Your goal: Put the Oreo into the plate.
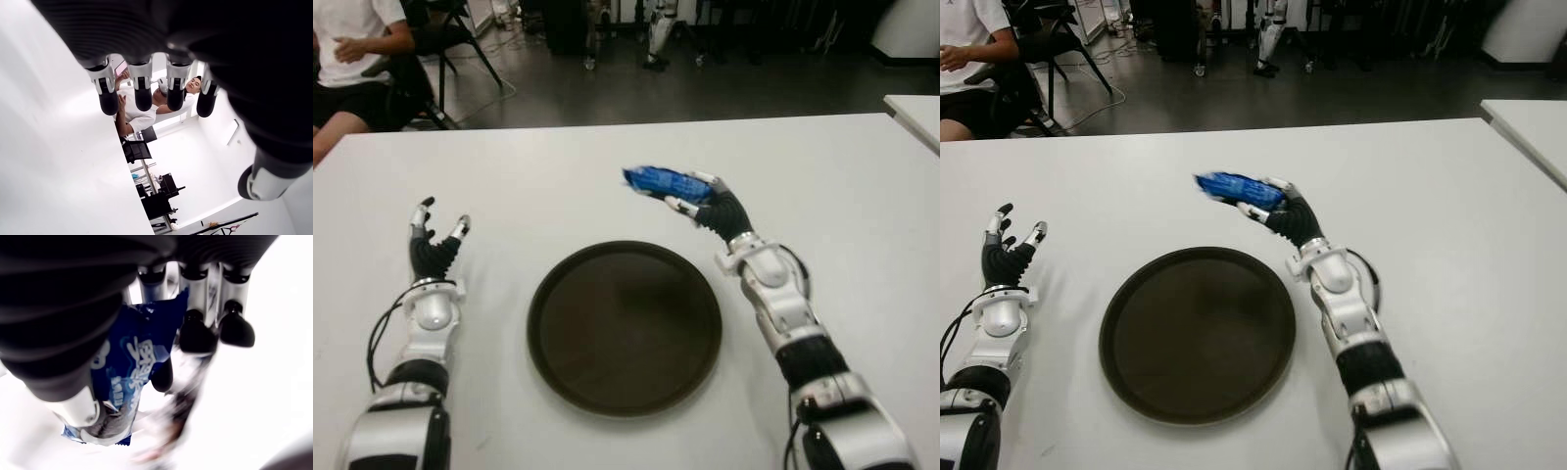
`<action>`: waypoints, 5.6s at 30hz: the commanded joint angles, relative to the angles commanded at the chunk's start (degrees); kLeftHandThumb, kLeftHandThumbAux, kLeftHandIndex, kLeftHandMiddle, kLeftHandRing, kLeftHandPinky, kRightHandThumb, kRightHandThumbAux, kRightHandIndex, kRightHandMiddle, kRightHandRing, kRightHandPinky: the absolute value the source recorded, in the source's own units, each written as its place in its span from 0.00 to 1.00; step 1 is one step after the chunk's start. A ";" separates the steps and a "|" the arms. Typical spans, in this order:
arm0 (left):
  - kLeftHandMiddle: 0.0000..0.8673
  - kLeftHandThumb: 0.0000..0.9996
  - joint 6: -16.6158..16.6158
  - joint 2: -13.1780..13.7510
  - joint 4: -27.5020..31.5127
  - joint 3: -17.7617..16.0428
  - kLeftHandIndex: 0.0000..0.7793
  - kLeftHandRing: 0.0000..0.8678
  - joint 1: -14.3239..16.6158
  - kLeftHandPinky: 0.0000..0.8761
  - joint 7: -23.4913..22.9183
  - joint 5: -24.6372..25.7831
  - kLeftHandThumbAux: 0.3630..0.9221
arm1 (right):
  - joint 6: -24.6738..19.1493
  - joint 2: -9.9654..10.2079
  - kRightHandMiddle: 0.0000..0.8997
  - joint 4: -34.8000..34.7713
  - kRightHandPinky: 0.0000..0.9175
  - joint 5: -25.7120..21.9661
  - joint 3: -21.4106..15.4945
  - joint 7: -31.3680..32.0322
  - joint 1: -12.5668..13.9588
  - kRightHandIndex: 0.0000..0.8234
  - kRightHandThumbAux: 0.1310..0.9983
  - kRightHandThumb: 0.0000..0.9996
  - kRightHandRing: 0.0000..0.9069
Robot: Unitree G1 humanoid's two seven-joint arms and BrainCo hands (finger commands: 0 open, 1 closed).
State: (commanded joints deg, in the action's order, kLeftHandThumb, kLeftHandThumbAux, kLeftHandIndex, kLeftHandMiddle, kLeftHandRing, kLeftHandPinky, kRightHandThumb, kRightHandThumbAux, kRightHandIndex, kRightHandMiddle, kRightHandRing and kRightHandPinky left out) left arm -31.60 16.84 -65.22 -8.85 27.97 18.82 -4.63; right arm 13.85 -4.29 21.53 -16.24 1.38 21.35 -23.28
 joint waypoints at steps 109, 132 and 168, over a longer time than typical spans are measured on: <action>0.00 0.00 0.29 -0.41 1.47 0.70 0.00 0.00 -0.69 0.00 0.62 -0.45 0.46 | 8.96 -7.98 0.95 5.54 0.95 33.42 17.12 1.05 -2.74 0.53 0.67 0.72 0.95; 0.00 0.00 0.95 -0.41 1.33 0.54 0.00 0.00 -0.56 0.00 0.97 -0.36 0.45 | 5.77 -12.38 0.27 4.20 0.24 32.56 20.78 15.36 -6.10 0.27 0.66 0.11 0.28; 0.00 0.00 0.88 -0.01 0.70 0.55 0.00 0.00 -0.32 0.00 1.20 -0.71 0.41 | 9.78 -10.54 0.08 15.51 0.05 21.78 18.49 28.07 -10.03 0.07 0.71 0.00 0.07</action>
State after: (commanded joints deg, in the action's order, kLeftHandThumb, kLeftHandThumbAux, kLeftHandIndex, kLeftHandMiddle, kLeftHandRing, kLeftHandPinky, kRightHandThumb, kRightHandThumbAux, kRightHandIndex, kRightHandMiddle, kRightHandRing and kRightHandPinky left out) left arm -30.72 16.83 -64.52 -8.30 27.66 20.02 -5.33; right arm 23.63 -14.84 37.04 5.55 19.87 49.43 -33.31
